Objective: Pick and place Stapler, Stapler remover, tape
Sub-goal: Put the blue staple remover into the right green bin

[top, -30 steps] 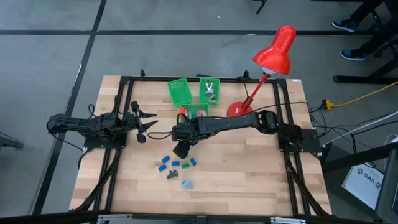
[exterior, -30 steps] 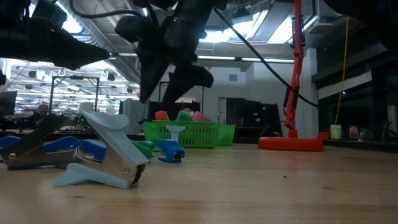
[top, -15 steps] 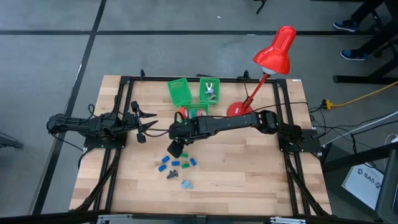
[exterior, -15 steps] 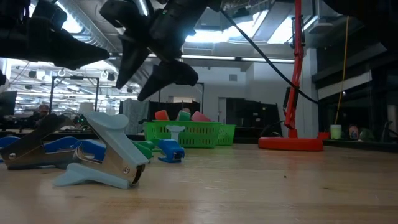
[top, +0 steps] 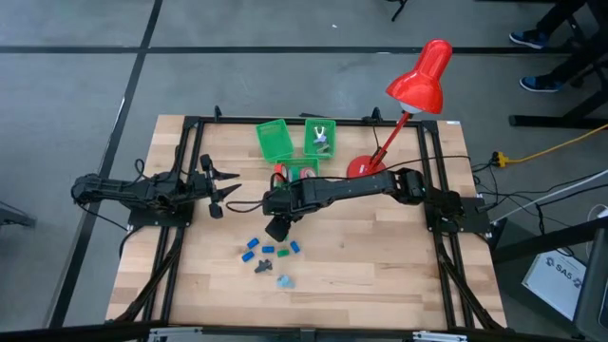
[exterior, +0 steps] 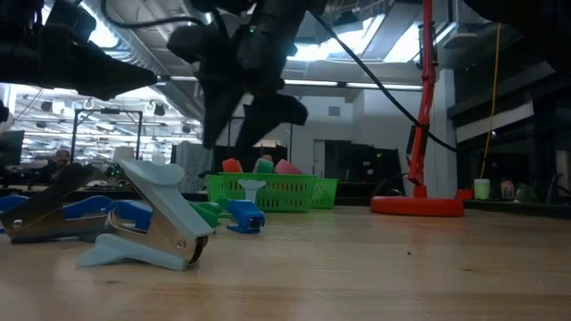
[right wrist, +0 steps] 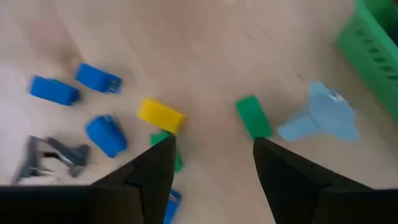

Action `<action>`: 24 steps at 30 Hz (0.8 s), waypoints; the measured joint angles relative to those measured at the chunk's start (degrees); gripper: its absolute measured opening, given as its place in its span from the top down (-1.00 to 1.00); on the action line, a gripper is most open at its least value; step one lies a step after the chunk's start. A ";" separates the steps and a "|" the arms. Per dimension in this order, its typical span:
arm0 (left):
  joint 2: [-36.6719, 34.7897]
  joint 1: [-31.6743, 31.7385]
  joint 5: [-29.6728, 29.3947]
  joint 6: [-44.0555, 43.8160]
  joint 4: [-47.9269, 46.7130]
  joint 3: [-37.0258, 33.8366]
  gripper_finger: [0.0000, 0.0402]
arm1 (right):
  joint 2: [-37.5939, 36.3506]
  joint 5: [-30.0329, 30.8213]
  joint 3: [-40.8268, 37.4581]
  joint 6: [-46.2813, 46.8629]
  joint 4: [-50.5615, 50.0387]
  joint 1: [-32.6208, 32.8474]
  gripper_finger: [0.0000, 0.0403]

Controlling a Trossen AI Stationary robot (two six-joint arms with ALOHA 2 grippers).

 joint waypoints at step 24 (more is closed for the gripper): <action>0.00 0.01 0.00 0.02 -0.02 0.00 0.37 | 0.00 7.56 0.00 -1.02 -4.68 0.02 -0.09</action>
